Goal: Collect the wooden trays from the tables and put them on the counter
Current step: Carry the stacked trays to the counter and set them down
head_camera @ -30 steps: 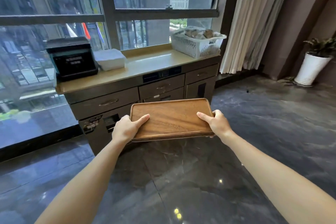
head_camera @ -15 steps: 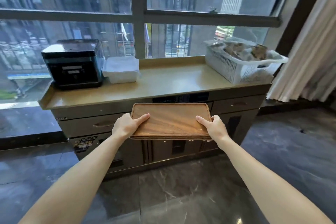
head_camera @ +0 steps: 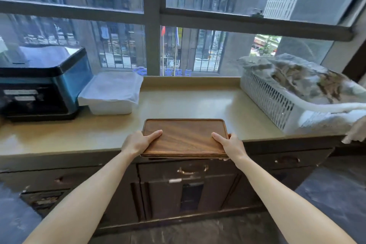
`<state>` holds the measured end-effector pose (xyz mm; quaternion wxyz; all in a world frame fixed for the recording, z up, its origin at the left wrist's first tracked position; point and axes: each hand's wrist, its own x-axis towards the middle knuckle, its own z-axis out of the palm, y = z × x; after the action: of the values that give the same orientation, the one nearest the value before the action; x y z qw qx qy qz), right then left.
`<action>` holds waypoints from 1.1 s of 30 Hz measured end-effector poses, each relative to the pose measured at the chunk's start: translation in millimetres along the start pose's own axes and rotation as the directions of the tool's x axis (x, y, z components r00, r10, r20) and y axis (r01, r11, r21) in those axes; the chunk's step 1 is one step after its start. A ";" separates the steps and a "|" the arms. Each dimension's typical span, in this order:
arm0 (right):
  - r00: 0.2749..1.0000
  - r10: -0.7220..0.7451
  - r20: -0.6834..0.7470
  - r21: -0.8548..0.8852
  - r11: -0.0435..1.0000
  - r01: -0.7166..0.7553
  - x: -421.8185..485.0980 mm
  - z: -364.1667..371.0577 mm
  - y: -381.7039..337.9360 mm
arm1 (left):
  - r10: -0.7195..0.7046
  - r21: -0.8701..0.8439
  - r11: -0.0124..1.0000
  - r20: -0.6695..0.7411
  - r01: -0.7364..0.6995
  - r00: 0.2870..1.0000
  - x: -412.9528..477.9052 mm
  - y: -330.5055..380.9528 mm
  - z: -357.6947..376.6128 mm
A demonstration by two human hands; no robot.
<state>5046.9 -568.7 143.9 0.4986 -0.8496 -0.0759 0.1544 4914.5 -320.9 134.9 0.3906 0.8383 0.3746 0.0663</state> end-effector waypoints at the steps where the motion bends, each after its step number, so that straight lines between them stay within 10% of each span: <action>1: 1.000 -0.002 0.012 -0.001 1.000 0.002 21.2 -2.1 -5.7 | -0.005 -0.015 1.000 0.001 0.005 1.000 16.5 9.8 1.9; 33: 0.982 0.028 0.186 -0.082 0.997 -0.013 445.6 53.0 -58.2 | -0.181 0.125 0.972 -0.136 0.198 0.974 376.4 100.5 79.9</action>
<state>5449.6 -370.3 87.2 0.4533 -0.8514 -0.1197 0.2354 5272.2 -155.0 82.5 0.3123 0.8180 0.4800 0.0543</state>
